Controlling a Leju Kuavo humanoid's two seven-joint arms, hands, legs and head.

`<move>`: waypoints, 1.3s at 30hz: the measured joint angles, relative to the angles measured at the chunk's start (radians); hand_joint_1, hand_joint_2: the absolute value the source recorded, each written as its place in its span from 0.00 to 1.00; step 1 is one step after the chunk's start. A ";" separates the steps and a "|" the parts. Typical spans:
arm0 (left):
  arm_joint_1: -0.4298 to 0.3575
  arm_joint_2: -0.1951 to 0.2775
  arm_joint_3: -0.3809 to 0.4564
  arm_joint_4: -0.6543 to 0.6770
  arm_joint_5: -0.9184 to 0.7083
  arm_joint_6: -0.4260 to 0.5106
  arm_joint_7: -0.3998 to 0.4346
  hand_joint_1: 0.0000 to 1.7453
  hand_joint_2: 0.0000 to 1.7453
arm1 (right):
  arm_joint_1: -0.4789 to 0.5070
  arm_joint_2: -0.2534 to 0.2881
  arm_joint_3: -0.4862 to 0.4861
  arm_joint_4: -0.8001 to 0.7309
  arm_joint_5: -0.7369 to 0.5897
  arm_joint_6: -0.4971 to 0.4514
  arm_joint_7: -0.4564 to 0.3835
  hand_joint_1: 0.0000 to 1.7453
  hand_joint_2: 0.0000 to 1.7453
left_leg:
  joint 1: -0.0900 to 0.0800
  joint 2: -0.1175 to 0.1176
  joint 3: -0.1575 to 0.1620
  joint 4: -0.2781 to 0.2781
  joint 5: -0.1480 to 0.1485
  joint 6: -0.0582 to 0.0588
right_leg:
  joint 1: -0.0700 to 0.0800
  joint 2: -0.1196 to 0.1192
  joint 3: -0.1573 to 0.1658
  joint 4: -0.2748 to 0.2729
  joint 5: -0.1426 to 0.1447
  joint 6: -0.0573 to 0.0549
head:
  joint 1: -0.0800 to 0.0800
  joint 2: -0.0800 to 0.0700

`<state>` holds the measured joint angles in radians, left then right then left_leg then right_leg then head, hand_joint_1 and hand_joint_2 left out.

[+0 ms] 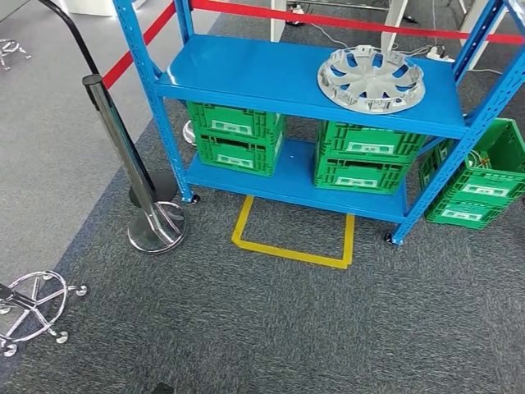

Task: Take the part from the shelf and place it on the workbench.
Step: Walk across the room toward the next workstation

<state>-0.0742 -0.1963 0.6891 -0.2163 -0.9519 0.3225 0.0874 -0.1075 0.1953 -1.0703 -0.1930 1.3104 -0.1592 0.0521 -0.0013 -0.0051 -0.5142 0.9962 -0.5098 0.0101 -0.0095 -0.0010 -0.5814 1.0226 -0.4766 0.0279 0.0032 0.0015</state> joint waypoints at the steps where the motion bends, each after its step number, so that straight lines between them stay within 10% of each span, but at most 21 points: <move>1: -0.001 0.000 0.000 0.000 0.000 0.000 0.001 0.00 0.00 | 0.000 0.000 0.000 0.000 0.000 0.000 0.000 0.00 0.00 | -0.001 0.000 0.001 0.000 -0.003 -0.004 | 0.002 0.001 0.005 -0.003 -0.006 -0.005 | -0.001 0.000; 5: -0.003 0.000 0.000 0.000 -0.001 0.000 0.002 0.00 0.00 | 0.002 0.000 -0.002 0.000 -0.004 0.000 -0.001 0.00 0.00 | 0.003 0.001 -0.013 0.049 -0.040 -0.024 | -0.003 0.002 0.017 -0.009 -0.013 -0.029 | -0.008 0.000; 8: -0.002 0.001 0.002 0.000 -0.001 0.001 0.004 0.00 0.00 | 0.001 0.000 -0.002 0.000 -0.006 0.000 -0.002 0.00 0.00 | 0.007 0.001 -0.121 0.246 -0.118 -0.034 | -0.002 0.000 0.029 -0.009 -0.025 -0.040 | -0.012 0.000; 10: 0.001 0.001 0.002 0.000 -0.001 0.001 0.006 0.00 0.00 | 0.002 0.000 -0.003 0.000 -0.007 0.000 -0.002 0.00 0.00 | 0.007 0.001 -0.165 0.295 -0.101 -0.033 | -0.001 0.002 0.042 -0.009 -0.035 -0.040 | -0.012 0.000; 14: 0.001 0.003 0.003 0.000 -0.001 0.001 0.006 0.00 0.00 | 0.002 0.001 -0.004 0.000 -0.007 0.001 -0.002 0.00 0.00 | 0.000 0.002 -0.090 0.080 0.050 -0.008 | 0.002 0.006 0.073 -0.010 -0.060 -0.030 | -0.011 0.000; 20: 0.000 0.003 0.004 0.000 0.000 0.001 0.008 0.00 0.00 | -0.004 0.002 -0.005 0.000 -0.008 0.002 -0.002 0.00 0.00 | 0.004 0.002 -0.050 0.002 0.043 0.011 | 0.002 0.002 0.064 0.015 -0.091 0.003 | -0.008 0.000; 24: -0.002 0.001 0.004 0.000 -0.001 0.001 0.008 0.00 0.00 | -0.003 0.002 -0.007 0.000 -0.009 0.002 -0.002 0.00 0.00 | 0.005 0.003 -0.034 -0.002 0.029 0.023 | -0.003 0.002 -0.085 0.257 -0.167 0.019 | -0.004 0.000; 26: 0.001 0.001 0.005 0.000 -0.001 0.001 0.008 0.00 0.00 | 0.000 0.002 -0.008 0.000 -0.010 0.002 -0.002 0.00 0.00 | 0.006 0.001 -0.018 -0.002 0.017 0.020 | -0.005 0.001 -0.103 0.247 -0.118 0.023 | -0.003 0.000; 29: 0.002 -0.001 0.005 0.000 -0.001 0.001 0.008 0.00 0.00 | 0.001 0.001 -0.009 0.000 -0.010 0.002 -0.002 0.00 0.00 | 0.005 0.000 0.010 -0.001 -0.006 0.007 | -0.007 0.000 -0.030 0.063 -0.007 0.021 | 0.000 0.000; 35: -0.004 0.001 0.006 0.000 -0.001 0.001 0.011 0.00 0.00 | 0.001 0.001 -0.010 0.000 -0.011 0.003 -0.002 0.00 0.00 | 0.003 0.001 0.008 0.029 -0.039 -0.021 | -0.005 0.002 0.011 0.001 -0.019 -0.021 | -0.009 0.000; 39: -0.002 0.001 0.006 0.000 -0.001 0.001 0.011 0.00 0.00 | 0.000 0.001 -0.010 0.000 -0.011 0.003 -0.002 0.00 0.00 | 0.006 0.002 -0.129 0.275 -0.133 -0.033 | -0.005 0.000 0.024 0.000 -0.032 -0.038 | -0.014 0.000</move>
<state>-0.0765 -0.1956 0.6954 -0.2163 -0.9533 0.3238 0.0987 -0.1080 0.1963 -1.0800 -0.1926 1.2993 -0.1564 0.0500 0.0047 -0.0034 -0.6432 1.2710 -0.6425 -0.0230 -0.0149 -0.0010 -0.5570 1.0221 -0.5088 -0.0100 -0.0107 0.0015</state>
